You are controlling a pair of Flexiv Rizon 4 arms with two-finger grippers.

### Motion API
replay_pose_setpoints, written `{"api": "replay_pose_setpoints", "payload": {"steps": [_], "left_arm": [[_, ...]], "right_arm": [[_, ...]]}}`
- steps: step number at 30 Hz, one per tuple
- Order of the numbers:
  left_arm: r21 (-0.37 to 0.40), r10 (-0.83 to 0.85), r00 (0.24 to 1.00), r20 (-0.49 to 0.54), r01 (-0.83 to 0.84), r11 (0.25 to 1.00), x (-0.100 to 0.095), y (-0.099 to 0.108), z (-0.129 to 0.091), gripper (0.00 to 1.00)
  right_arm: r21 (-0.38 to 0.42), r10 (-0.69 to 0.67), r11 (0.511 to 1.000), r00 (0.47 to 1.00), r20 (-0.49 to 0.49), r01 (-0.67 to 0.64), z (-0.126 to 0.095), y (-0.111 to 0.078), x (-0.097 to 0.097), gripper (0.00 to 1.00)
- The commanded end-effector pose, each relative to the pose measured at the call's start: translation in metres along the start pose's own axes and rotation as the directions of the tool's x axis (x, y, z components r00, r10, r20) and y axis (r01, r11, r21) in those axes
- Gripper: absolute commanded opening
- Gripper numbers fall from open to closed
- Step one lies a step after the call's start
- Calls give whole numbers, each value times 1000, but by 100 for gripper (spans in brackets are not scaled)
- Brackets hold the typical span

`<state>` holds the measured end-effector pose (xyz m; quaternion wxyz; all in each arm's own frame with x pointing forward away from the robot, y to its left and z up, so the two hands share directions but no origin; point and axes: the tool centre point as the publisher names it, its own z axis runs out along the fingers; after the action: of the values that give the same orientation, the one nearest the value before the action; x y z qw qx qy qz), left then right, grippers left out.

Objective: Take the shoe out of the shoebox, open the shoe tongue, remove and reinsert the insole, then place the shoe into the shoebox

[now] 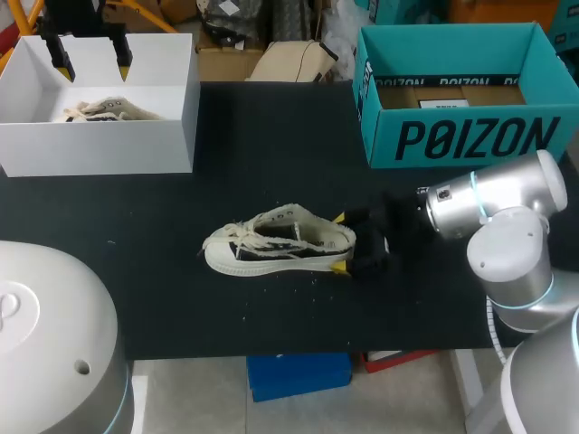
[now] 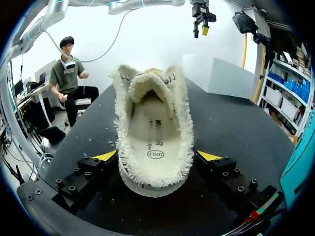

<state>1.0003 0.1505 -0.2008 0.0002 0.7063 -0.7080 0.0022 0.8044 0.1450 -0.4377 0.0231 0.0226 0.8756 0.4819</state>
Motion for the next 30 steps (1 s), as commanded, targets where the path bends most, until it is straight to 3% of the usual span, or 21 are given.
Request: {"api": "replay_pose_setpoints", "payload": {"steps": [1,14,15,16,23,28,30], "left_arm": [[-2,-1,1000,1,1,1000,0,0,0,100],[-2,-1,1000,1,1,1000,0,0,0,100],[-2,-1,1000,1,1,1000,0,0,0,100],[-2,-1,1000,1,1,1000,0,0,0,100],[-2,-1,1000,1,1,1000,0,0,0,100],[-6,-42,998,50,42,999,23,5,-10,100],[15,-63,995,83,62,998,41,13,-14,100]], "right_arm": [[-3,1,1000,1000,-13,-1,4,1,-1,100],[-7,-4,1000,999,-36,4,10,4,2,100],[0,2,1000,999,-32,-2,10,3,3,24],[1,5,1000,999,-34,-5,10,2,3,0],[1,5,1000,999,-34,-5,10,2,3,0],[1,5,1000,999,-34,-5,10,2,3,0],[1,5,1000,999,-34,-5,10,2,3,0]]}}
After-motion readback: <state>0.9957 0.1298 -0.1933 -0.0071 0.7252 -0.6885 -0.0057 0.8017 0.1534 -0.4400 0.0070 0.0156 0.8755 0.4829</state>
